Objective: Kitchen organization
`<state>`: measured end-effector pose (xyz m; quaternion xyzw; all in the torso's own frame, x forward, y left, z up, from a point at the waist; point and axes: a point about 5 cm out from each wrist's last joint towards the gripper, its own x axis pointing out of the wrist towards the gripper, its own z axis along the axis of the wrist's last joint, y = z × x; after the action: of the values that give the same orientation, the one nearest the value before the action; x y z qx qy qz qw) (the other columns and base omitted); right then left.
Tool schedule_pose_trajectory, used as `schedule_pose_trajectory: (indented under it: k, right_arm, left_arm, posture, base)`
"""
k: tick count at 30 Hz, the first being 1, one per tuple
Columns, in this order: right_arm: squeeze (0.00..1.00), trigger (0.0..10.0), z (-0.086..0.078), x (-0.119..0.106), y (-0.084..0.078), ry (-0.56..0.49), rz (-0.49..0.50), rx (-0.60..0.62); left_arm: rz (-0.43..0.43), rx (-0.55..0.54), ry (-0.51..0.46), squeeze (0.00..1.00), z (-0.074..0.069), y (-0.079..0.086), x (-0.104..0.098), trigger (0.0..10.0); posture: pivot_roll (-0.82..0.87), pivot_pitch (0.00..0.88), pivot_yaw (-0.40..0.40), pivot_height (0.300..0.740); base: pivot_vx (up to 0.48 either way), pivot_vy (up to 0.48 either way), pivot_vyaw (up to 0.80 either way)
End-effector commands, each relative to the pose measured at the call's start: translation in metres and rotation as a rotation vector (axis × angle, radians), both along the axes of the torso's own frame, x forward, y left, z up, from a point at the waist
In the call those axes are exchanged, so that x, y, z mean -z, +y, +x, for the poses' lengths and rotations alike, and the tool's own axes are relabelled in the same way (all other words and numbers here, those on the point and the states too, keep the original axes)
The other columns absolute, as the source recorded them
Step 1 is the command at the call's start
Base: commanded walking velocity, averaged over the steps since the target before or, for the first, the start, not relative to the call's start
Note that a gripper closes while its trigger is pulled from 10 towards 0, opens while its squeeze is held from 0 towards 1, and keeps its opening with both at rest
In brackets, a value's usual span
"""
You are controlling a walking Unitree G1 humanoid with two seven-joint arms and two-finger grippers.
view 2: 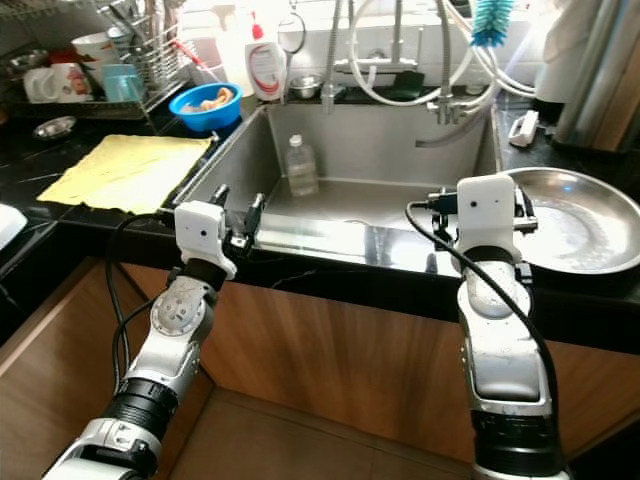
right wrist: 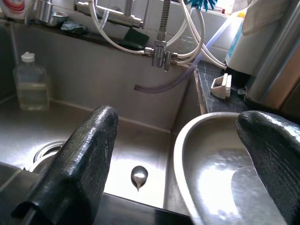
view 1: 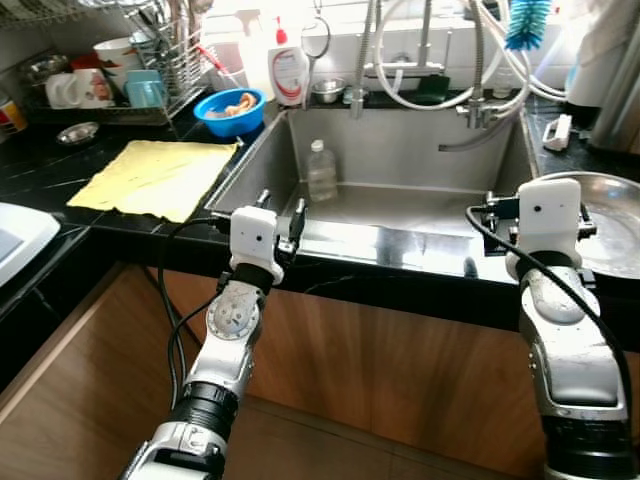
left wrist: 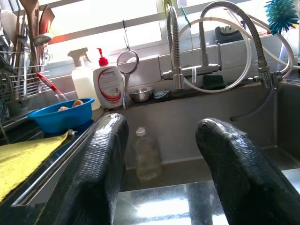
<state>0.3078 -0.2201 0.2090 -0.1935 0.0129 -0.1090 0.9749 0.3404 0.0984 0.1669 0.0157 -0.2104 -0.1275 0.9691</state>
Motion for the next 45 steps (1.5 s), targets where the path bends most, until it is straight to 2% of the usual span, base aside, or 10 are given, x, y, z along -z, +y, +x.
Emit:
schedule_pose_trajectory:
  k: [1, 5, 6, 7, 8, 9, 17, 20, 27, 45]
  right_arm:
    - [1.0, 10.0, -0.001, -0.004, 0.002, 0.01, 0.0, -0.032]
    - [1.0, 10.0, 0.003, -0.002, 0.009, 0.071, -0.029, -0.106]
    - [0.3, 10.0, 0.004, -0.002, 0.013, 0.085, -0.077, -0.136]
    - [0.3, 10.0, 0.005, -0.002, 0.015, 0.095, -0.111, -0.157]
    - [0.0, 10.0, 0.006, -0.001, 0.016, 0.108, -0.155, -0.168]
    - [0.0, 10.0, 0.007, 0.001, 0.019, 0.127, -0.198, -0.186]
    - [0.0, 10.0, 0.012, 0.004, 0.028, 0.176, -0.218, -0.243]
    - [0.0, 10.0, 0.015, 0.004, 0.023, 0.22, -0.291, -0.255]
    - [0.0, 10.0, 0.02, 0.003, 0.006, 0.266, -0.314, -0.195]
    - [0.0, 10.0, 0.019, 0.005, -0.014, 0.303, -0.172, -0.075]
  left_arm:
    - [0.003, 0.004, 0.027, 0.0, 0.002, 0.002, 0.004, 10.0]
    - [0.01, 0.013, 0.033, 0.0, 0.003, 0.0, 0.004, 10.0]
    - [0.01, 0.014, 0.033, 0.0, 0.003, 0.0, 0.004, 10.0]
    - [0.01, 0.013, 0.034, 0.0, 0.003, 0.0, 0.004, 10.0]
    - [0.01, 0.013, 0.034, 0.0, 0.003, 0.0, 0.005, 10.0]
    - [0.011, 0.014, 0.035, 0.0, 0.002, 0.0, 0.005, 10.0]
    - [0.014, 0.013, 0.036, 0.0, 0.002, 0.002, 0.006, 10.0]
    - [0.017, 0.015, 0.038, 0.0, 0.003, 0.002, 0.006, 10.0]
    - [0.015, 0.009, 0.036, 0.0, 0.005, 0.002, 0.004, 10.0]
    - [0.043, 0.015, 0.032, 0.0, 0.005, 0.002, 0.004, 10.0]
  posture:
    - [-0.33, 0.0, 0.142, 0.74]
    - [-0.33, 0.0, 0.139, 0.74]
    - [-0.33, 0.0, 0.139, 0.74]
    - [-0.33, 0.0, 0.139, 0.74]
    - [-0.33, 0.0, 0.142, 0.74]
    - [-0.33, 0.0, 0.142, 0.74]
    - [-0.32, 0.0, 0.144, 0.74]
    - [-0.32, 0.0, 0.143, 0.74]
    - [-0.31, 0.0, 0.143, 0.74]
    - [-0.31, 0.0, 0.15, 0.74]
  base:
    - [0.0, 0.0, 0.0]
    - [0.0, 0.0, 0.0]
    - [0.0, 0.0, 0.0]
    - [0.0, 0.0, 0.0]
    - [0.0, 0.0, 0.0]
    - [0.0, 0.0, 0.0]
    - [0.0, 0.0, 0.0]
    - [0.0, 0.0, 0.0]
    - [0.0, 0.0, 0.0]
    - [0.0, 0.0, 0.0]
